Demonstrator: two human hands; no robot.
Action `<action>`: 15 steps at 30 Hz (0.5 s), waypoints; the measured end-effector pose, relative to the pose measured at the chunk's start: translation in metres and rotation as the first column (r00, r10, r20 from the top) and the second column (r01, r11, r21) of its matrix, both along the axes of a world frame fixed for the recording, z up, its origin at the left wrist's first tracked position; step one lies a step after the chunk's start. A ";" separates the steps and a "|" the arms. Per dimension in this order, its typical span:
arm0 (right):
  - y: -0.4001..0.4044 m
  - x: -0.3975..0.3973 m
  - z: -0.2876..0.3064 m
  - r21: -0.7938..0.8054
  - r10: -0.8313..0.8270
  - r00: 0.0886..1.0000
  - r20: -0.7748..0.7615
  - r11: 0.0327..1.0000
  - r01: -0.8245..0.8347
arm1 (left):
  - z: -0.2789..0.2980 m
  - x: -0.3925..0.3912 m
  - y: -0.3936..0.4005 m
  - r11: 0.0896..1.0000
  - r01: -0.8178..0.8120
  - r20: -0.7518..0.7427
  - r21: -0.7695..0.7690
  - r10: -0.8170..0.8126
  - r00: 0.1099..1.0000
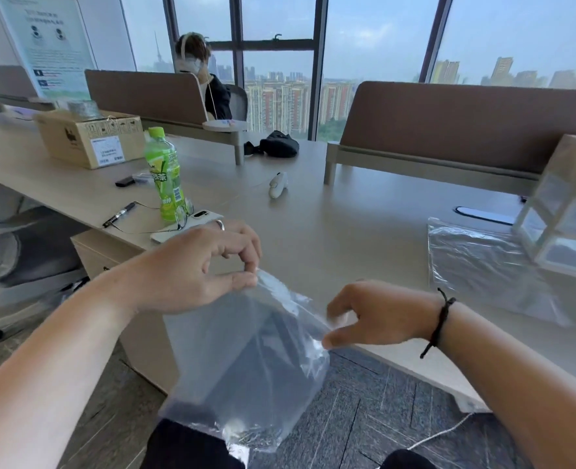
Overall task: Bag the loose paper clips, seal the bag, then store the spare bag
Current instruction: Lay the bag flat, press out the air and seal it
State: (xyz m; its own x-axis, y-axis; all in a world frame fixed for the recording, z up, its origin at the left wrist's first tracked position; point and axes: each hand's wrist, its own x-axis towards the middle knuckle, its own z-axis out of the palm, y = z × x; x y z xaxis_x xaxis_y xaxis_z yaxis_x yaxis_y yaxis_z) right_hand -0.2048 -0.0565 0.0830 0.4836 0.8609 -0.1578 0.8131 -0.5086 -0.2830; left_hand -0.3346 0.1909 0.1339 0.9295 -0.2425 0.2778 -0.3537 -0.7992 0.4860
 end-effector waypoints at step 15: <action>-0.081 -0.022 0.099 0.403 -0.232 0.952 0.201 0.905 0.136 | 0.051 0.021 -0.011 0.990 0.109 0.096 -0.093 -0.100 0.990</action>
State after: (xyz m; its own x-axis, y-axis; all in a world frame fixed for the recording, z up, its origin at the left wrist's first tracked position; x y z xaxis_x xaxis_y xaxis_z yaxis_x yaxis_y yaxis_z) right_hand -0.2267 -0.1372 0.1822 0.6206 0.7233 0.3029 0.7827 -0.5484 -0.2944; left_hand -0.3131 0.1796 0.1849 0.8703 -0.3043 0.3873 -0.4790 -0.7056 0.5221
